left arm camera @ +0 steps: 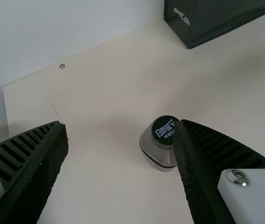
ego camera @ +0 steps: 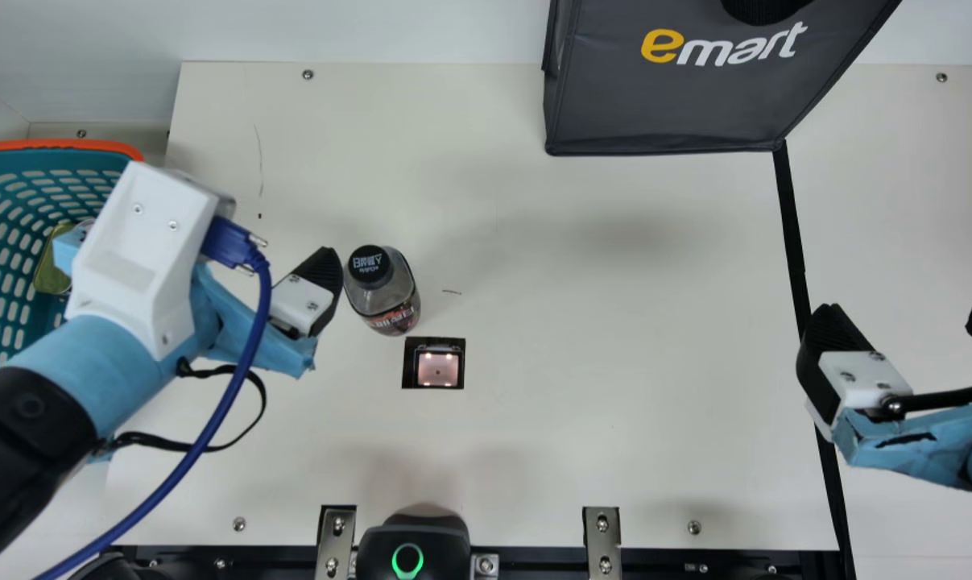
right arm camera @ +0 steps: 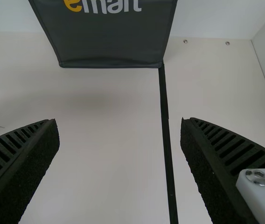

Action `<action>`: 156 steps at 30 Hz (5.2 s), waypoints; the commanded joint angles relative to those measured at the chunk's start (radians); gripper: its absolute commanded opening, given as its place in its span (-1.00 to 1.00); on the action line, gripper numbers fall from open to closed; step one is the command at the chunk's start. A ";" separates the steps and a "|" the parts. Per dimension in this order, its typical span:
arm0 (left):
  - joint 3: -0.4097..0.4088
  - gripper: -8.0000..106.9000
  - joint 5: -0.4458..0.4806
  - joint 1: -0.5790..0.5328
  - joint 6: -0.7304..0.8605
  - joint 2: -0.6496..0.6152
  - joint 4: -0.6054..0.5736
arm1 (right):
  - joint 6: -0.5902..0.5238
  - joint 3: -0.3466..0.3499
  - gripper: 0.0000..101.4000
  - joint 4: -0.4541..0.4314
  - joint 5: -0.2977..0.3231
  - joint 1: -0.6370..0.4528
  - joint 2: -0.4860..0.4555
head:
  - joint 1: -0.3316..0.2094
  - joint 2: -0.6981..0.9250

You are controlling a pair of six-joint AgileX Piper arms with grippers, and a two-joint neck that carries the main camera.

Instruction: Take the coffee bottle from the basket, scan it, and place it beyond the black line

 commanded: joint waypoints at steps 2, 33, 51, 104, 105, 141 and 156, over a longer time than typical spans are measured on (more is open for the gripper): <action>-0.007 0.71 0.021 -0.029 -0.066 0.011 0.025 | 0.000 0.000 0.79 0.000 0.000 0.000 0.000 | -0.017 0.000; -0.107 0.71 0.100 -0.125 -0.218 0.223 0.056 | 0.000 0.000 0.79 0.000 0.000 0.000 0.000 | -0.017 0.000; -0.119 0.71 0.078 -0.104 -0.298 0.332 0.060 | 0.000 0.000 0.79 0.000 -0.001 0.000 0.000 | -0.017 0.000; -0.067 -0.68 -0.002 -0.104 -0.360 0.377 0.068 | 0.000 0.000 0.79 0.000 -0.001 0.000 0.000 | -0.017 0.000; -0.064 -0.68 -0.015 -0.099 -0.339 0.371 0.063 | 0.000 0.000 0.79 0.000 -0.001 0.000 0.000 | -0.017 0.000; -0.047 -0.68 -0.143 0.128 0.933 0.208 -0.619 | 0.000 0.000 0.79 0.000 -0.001 0.000 0.000 | -0.017 0.000; -0.080 -0.68 -0.006 0.246 1.298 0.181 -0.821 | 0.000 0.000 0.79 0.000 -0.001 0.000 0.000 | -0.017 0.000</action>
